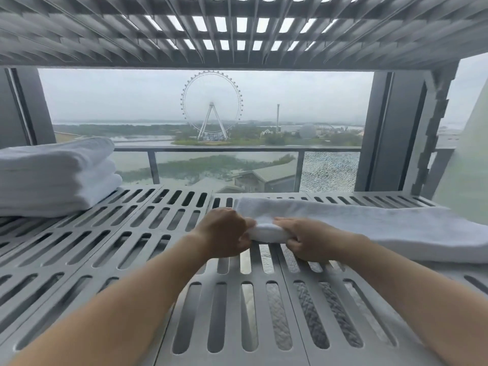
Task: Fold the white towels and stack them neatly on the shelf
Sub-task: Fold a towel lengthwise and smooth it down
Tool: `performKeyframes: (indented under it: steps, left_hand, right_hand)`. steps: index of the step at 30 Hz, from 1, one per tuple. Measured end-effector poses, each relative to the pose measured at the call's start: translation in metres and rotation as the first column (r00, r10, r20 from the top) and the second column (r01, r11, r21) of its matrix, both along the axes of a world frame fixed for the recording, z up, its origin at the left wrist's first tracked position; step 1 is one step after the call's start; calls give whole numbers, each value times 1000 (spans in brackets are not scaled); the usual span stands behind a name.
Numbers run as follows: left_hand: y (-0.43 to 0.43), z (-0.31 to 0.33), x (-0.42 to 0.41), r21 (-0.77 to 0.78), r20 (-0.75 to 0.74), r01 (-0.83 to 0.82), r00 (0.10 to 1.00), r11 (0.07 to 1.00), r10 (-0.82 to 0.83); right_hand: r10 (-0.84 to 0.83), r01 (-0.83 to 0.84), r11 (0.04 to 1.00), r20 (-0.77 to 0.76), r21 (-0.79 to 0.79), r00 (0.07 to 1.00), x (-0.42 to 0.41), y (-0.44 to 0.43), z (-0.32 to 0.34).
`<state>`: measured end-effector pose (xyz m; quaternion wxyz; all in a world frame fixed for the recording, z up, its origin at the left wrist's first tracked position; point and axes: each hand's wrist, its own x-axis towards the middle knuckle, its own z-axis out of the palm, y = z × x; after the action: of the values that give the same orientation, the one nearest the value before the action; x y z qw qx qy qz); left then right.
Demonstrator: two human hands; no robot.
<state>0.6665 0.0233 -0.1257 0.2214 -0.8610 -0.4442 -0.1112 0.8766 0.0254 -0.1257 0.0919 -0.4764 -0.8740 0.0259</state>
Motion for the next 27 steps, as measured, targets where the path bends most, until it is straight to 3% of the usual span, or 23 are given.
performKeyframes:
  steps: [3, 5, 7, 8, 10, 13, 17, 22, 27]
  left_hand:
    - [-15, 13, 4, -58, -24, 31, 999, 998, -33]
    - [-20, 22, 10, -154, 53, 17, 999, 988, -9]
    - [-16, 28, 22, -176, 115, -35, 992, 984, 56]
    - [-10, 29, 30, -183, 149, -57, 985, 981, 85]
    - [3, 28, 52, -269, 212, -43, 972, 962, 103]
    - [20, 16, 84, -452, 215, 9, 972, 892, 99]
    - [41, -11, 80, -493, 140, -83, 975, 866, 174]
    - [45, -20, 66, -502, 101, -225, 944, 835, 315]
    - [42, -18, 63, -503, 129, -263, 919, 823, 372]
  right_hand:
    - [59, -65, 988, -45, -142, 997, 15, -10, 10]
    - [31, -77, 973, -209, -216, 977, 24, -4, 18]
    - [-69, 7, 987, -378, -164, 923, 30, 11, 23]
    - [-114, 78, 991, -391, -106, 913, 32, 20, 24]
    - [-199, 200, 979, -318, -31, 927, 32, 37, 21]
    - [-226, 240, 971, -299, 12, 927, 25, 54, 9]
    - [-178, 204, 977, -300, 60, 937, 24, 67, -11]
    - [-296, 296, 954, 8, -53, 955, 31, 77, -19]
    - [-295, 295, 953, 15, -68, 956, 34, 78, -21]
